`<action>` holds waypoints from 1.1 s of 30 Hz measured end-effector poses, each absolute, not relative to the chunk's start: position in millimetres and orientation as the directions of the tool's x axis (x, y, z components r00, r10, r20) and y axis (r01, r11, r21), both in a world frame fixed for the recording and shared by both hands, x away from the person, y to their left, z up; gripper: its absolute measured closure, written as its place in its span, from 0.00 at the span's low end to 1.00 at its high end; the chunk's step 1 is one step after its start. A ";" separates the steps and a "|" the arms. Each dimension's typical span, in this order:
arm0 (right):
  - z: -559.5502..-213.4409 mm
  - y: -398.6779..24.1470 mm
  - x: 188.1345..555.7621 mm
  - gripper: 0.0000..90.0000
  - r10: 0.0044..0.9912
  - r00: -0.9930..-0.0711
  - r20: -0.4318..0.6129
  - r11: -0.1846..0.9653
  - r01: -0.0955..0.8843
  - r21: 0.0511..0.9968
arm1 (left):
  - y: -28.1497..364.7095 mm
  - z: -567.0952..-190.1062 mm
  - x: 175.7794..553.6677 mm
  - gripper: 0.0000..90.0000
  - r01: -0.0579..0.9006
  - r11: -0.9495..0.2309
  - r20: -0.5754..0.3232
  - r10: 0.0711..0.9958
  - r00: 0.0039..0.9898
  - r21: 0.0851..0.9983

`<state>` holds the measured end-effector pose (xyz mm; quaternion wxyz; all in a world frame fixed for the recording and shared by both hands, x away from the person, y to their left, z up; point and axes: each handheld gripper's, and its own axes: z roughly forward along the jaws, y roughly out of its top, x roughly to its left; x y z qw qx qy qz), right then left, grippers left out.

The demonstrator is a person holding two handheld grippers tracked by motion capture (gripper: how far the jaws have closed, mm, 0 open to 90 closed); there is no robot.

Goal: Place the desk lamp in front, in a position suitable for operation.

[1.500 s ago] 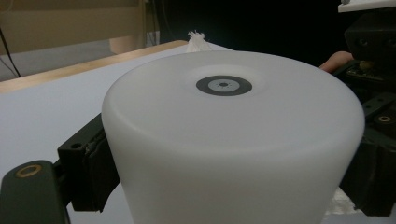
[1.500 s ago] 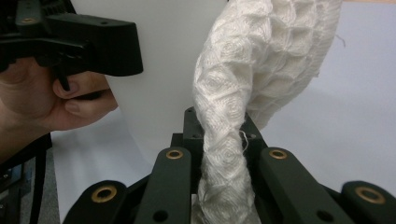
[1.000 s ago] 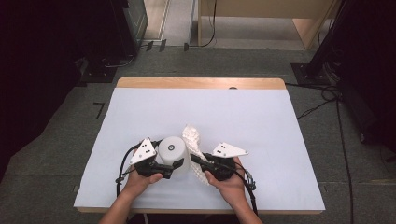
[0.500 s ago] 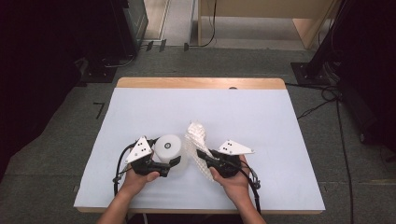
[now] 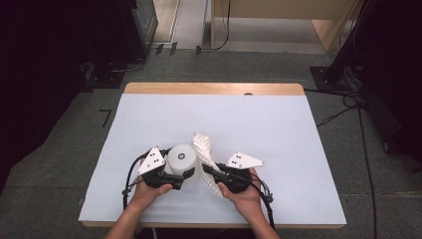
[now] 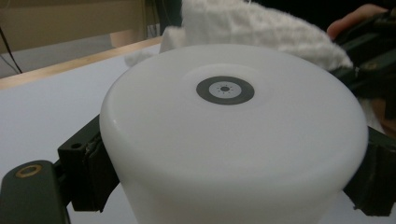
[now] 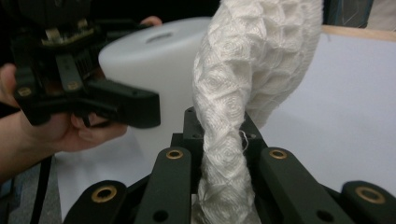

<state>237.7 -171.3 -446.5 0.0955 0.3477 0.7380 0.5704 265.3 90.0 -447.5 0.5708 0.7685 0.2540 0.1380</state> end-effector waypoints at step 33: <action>-461.9 -163.7 239.8 0.89 0.626 -0.732 0.269 0.133 0.440 0.888 | 88.4 -448.2 265.4 0.10 0.219 -0.226 -0.058 0.558 0.828 0.949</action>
